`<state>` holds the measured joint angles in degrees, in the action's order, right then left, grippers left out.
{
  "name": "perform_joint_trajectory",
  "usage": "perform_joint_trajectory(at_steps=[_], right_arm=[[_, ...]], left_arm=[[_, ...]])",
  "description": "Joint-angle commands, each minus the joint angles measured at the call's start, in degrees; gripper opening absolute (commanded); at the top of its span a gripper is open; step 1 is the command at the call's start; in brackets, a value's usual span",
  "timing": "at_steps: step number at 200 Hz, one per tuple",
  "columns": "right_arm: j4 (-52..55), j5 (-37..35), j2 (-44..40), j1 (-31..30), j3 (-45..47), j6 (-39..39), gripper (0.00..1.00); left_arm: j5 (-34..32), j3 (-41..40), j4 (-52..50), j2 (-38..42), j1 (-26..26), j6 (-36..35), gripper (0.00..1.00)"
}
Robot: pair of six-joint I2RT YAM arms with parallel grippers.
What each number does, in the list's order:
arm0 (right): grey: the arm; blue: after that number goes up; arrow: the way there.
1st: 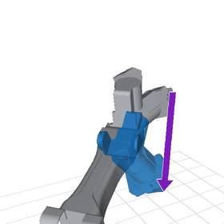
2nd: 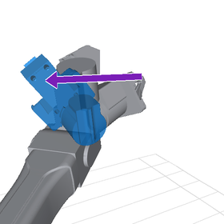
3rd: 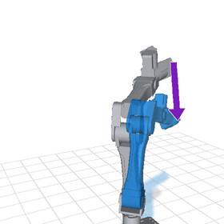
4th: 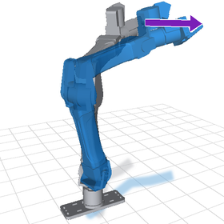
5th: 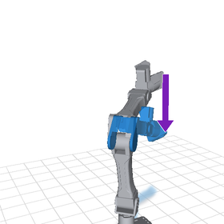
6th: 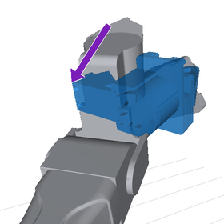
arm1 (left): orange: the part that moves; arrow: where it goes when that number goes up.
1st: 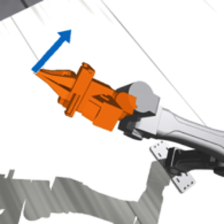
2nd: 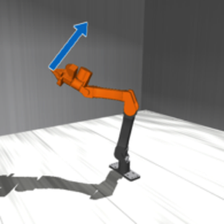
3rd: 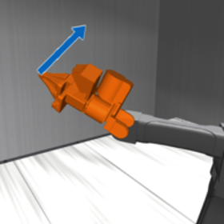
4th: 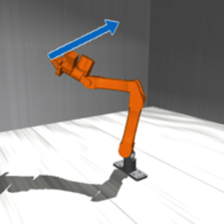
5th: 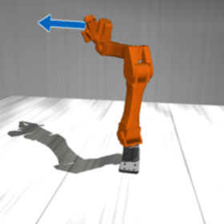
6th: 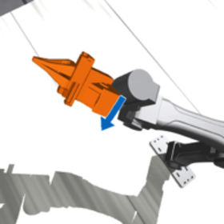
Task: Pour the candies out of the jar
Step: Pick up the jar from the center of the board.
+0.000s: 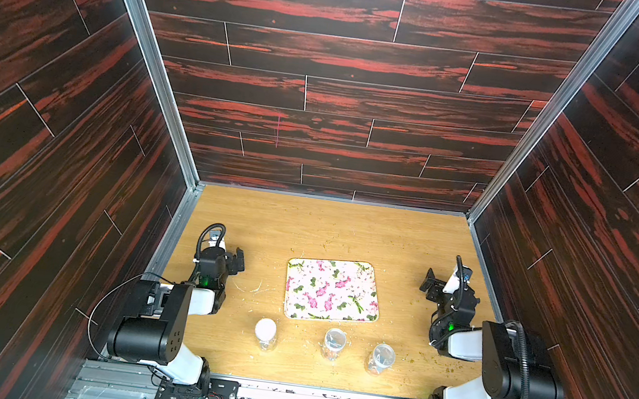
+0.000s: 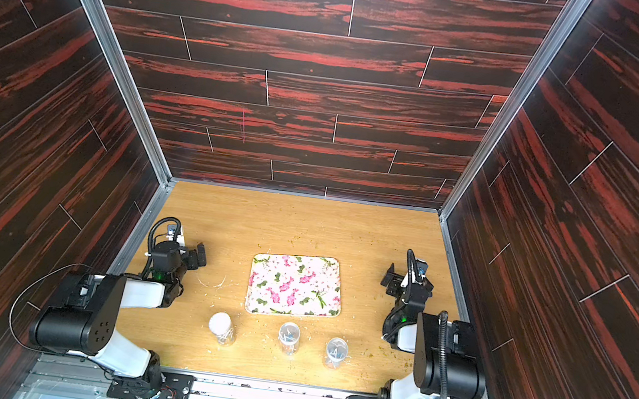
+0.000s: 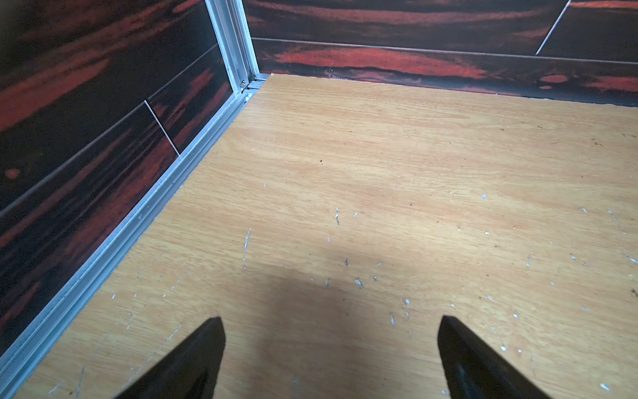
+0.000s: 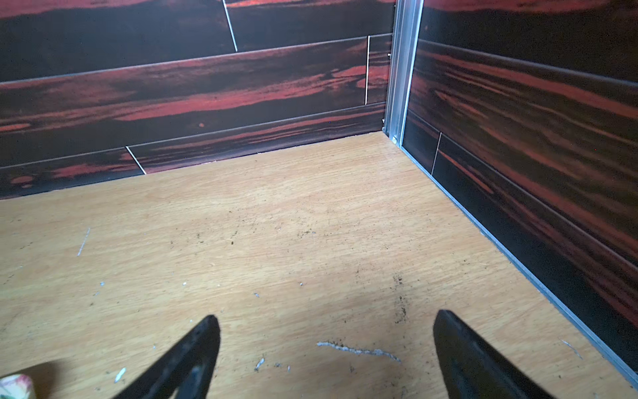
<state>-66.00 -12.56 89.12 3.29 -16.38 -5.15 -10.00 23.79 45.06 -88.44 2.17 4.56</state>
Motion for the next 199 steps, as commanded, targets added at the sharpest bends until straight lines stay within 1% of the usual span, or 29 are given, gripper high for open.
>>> perform_joint_trajectory(at_steps=[1,83,98,103,110,117,125,130,134,144,155,164,172,187,199], right_arm=[[-0.5,0.9,0.7,0.2,-0.8,-0.5,0.99],[-0.2,1.2,0.8,0.5,-1.0,-0.7,0.99],[-1.5,0.7,0.1,0.3,-0.2,-0.3,0.99],[-0.5,-0.7,-0.8,-0.1,-0.4,-0.4,0.99],[5.3,-2.3,-3.7,-0.8,-2.0,0.0,0.99],[16.5,-3.4,-8.1,-1.4,-5.6,-0.4,0.99],[31.7,-3.3,-12.2,-1.4,-11.2,-4.0,0.99],[39.8,-1.7,-14.6,-1.6,-14.8,-5.7,0.99],[44.1,-0.2,-16.1,-1.9,-16.9,-6.3,0.99],[52.8,0.4,-18.9,-3.4,-21.3,-6.9,0.99],[63.0,-0.6,-22.0,-6.0,-26.3,-6.7,0.99],[69.9,-0.2,-24.1,-7.4,-29.6,-6.8,0.99],[75.5,1.0,-25.7,-8.0,-32.2,-8.6,0.99],[84.6,4.4,-28.6,-8.9,-34.6,-13.1,0.99],[90.3,5.2,-30.4,-10.8,-35.1,-15.2,0.99]], left_arm=[[-0.1,0.7,1.1,0.3,-0.1,0.8,1.0],[-0.2,0.7,1.1,0.3,0.0,1.0,1.0],[-3.2,1.8,2.2,0.8,0.0,1.7,1.0],[-4.3,3.6,-2.0,2.1,0.0,1.8,1.0],[-3.4,8.3,-16.1,5.1,0.0,2.7,1.0],[-2.7,14.5,-30.3,7.1,0.0,3.1,1.0],[-0.4,20.1,-40.5,8.2,0.0,1.8,1.0],[1.5,22.4,-44.5,9.0,0.0,1.2,1.0],[3.0,23.7,-47.0,9.8,0.0,1.2,1.0],[6.7,24.8,-49.9,12.4,0.0,1.5,1.0],[9.4,24.4,-50.1,16.1,-0.1,3.7,1.0],[10.5,23.7,-49.4,19.2,-0.1,5.7,1.0],[11.3,23.0,-48.6,22.0,-0.2,7.9,1.0],[12.3,22.0,-47.1,26.7,-0.3,11.3,1.0],[14.3,21.8,-46.3,29.5,-0.4,11.5,1.0]])
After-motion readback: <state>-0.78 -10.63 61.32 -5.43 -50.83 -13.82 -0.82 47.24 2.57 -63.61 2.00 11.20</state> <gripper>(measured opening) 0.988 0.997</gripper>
